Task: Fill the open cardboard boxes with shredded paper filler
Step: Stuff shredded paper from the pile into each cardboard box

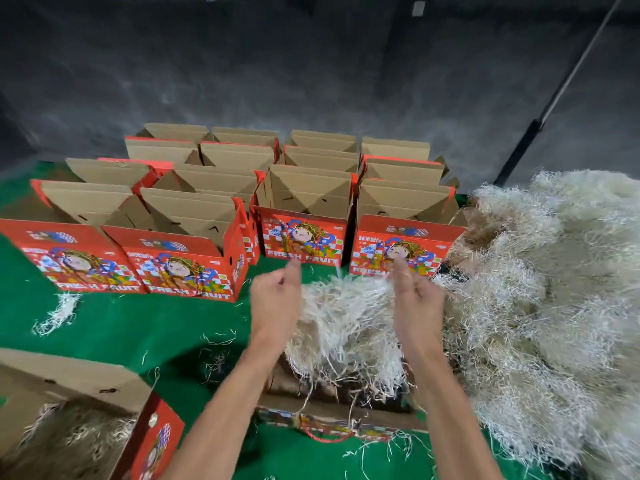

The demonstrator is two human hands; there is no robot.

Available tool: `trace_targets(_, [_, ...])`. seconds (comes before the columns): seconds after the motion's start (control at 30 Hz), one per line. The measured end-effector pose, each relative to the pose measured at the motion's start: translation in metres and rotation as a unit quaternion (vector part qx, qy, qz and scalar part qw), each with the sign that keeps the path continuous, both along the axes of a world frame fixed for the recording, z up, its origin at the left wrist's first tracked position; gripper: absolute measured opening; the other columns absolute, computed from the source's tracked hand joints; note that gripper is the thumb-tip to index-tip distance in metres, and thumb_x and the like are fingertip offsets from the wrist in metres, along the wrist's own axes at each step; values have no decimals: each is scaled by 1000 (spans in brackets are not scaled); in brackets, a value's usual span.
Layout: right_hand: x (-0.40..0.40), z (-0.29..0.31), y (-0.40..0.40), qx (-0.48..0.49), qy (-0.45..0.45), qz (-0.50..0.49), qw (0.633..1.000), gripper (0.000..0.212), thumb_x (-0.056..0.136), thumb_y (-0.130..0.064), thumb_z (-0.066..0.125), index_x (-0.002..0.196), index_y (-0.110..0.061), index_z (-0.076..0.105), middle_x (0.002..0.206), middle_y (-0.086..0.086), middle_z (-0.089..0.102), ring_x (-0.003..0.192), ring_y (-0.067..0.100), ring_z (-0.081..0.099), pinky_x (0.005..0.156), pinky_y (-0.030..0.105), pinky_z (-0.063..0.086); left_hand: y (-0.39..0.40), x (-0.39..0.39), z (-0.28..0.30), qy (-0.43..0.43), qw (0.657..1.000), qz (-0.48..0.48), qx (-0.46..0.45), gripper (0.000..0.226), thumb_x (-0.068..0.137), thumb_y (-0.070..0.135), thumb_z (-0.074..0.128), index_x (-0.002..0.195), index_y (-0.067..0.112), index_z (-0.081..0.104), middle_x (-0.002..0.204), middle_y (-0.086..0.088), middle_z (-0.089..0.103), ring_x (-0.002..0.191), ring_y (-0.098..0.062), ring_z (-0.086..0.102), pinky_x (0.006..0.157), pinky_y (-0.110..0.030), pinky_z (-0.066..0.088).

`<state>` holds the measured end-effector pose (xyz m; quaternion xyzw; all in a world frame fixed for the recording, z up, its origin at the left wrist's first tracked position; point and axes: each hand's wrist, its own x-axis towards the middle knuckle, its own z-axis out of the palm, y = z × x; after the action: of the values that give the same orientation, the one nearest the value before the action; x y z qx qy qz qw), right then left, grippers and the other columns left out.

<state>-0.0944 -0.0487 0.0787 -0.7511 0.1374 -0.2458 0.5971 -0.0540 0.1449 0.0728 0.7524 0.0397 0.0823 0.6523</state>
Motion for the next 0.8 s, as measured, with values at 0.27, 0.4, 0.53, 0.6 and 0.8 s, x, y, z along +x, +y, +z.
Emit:
trace_targets(0.27, [-1, 12, -14, 4, 23, 4, 1000, 62, 100, -57, 45, 63, -7, 47, 48, -9, 28, 53, 17, 32, 69, 61, 48, 22, 14, 4, 2, 1000, 19, -12, 52, 100, 42, 53, 60, 8, 51, 45, 4, 35, 39, -13, 27, 39, -21, 27])
trace_targets(0.4, [5, 24, -9, -31, 25, 57, 998, 61, 96, -68, 43, 52, -26, 36, 45, -11, 26, 42, 11, 23, 40, 23, 27, 21, 13, 1, 19, 995, -40, 91, 53, 98, 56, 46, 65, 14, 44, 50, 9, 32, 43, -9, 28, 49, -27, 28])
trace_targets(0.53, [12, 43, -11, -35, -10, 73, 997, 60, 96, -70, 43, 55, -27, 31, 48, -12, 24, 44, 11, 21, 42, 19, 24, 34, -4, 2, 26, 922, -30, 385, 52, 97, 65, 34, 103, 22, 61, 62, 9, 55, 48, -3, 54, 47, -22, 43])
trace_targets(0.6, [15, 53, -11, -17, -34, 65, 997, 58, 96, -68, 43, 57, -27, 31, 49, -10, 23, 45, 11, 19, 42, 19, 22, 43, -15, 6, 70, 891, -2, 449, 47, 95, 69, 33, 121, 37, 55, 68, 6, 61, 63, -16, 67, 57, -29, 56])
trace_targets(0.8, [23, 82, -9, 25, -81, 68, 994, 62, 98, -62, 47, 67, -9, 39, 52, -10, 24, 45, 11, 18, 44, 24, 23, 57, -33, 35, 130, 948, -131, 259, 44, 82, 66, 65, 119, 42, 58, 71, 15, 73, 66, -6, 71, 76, -36, 58])
